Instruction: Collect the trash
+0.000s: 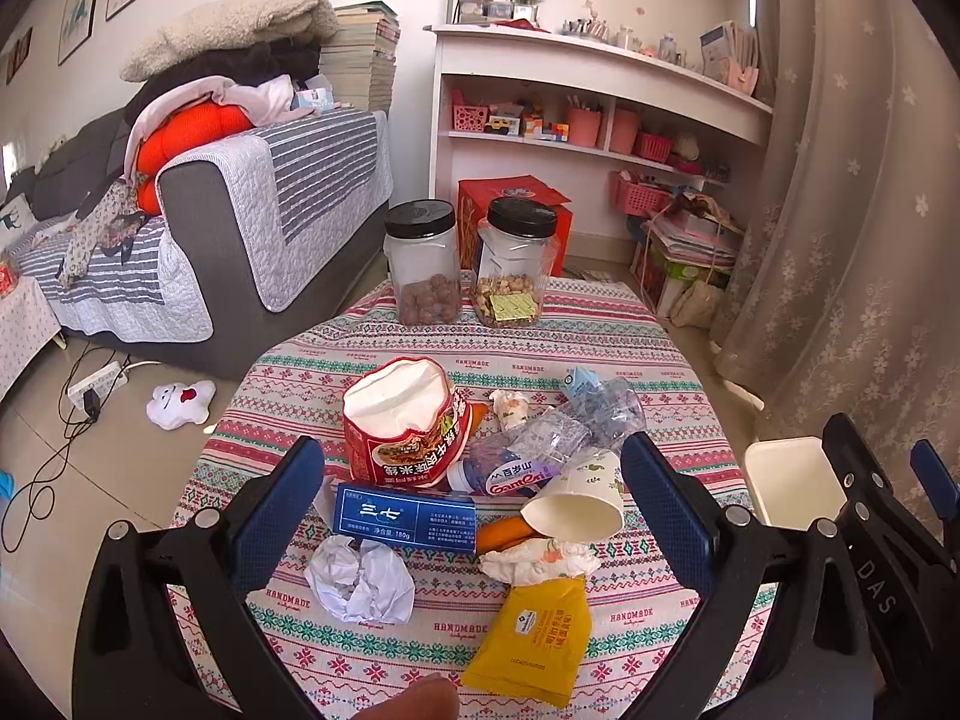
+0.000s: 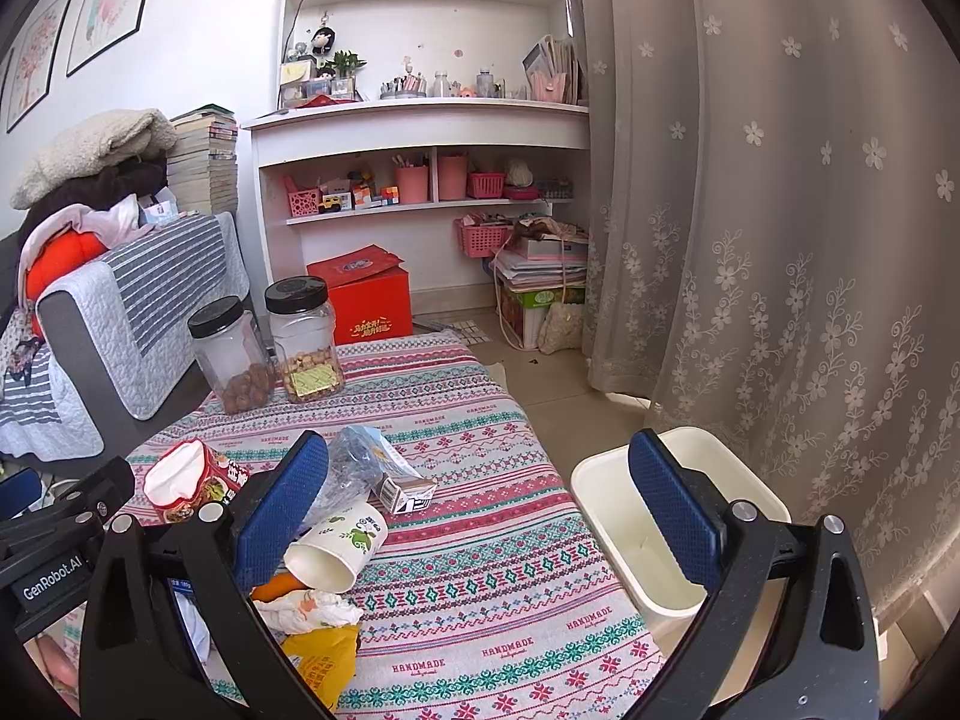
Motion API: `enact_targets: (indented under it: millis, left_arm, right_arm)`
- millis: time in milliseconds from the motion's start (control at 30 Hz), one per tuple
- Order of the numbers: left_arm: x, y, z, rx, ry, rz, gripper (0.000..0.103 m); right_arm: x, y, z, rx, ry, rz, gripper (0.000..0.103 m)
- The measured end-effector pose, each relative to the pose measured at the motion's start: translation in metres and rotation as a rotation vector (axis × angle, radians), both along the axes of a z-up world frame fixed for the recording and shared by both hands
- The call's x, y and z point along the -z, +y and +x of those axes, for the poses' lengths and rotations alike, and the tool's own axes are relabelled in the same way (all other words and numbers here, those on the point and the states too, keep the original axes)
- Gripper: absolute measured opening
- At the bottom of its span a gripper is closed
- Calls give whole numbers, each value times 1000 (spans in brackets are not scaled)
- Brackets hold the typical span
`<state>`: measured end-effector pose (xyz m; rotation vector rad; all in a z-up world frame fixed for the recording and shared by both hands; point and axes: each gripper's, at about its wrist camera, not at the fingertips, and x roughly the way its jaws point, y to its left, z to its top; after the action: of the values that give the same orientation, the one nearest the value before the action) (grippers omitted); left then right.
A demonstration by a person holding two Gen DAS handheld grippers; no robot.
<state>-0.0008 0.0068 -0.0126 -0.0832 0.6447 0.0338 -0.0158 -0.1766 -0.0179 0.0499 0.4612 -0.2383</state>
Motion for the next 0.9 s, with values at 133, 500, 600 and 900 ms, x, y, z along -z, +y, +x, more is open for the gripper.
enact_targets:
  millis: [133, 500, 600, 900]
  left_arm:
    - [-3, 0, 4, 0, 4, 0, 96]
    - [-1, 0, 4, -1, 5, -1, 96]
    - [-1, 1, 4, -2, 5, -1, 96]
    - [6, 2, 3, -4, 5, -2, 96]
  right_arm:
    - [0, 0, 0, 0, 0, 0, 96]
    - [1, 1, 1, -1, 0, 1, 96]
    - [1, 1, 1, 0, -1, 1, 96]
    - [2, 1, 2, 0, -1, 1, 96]
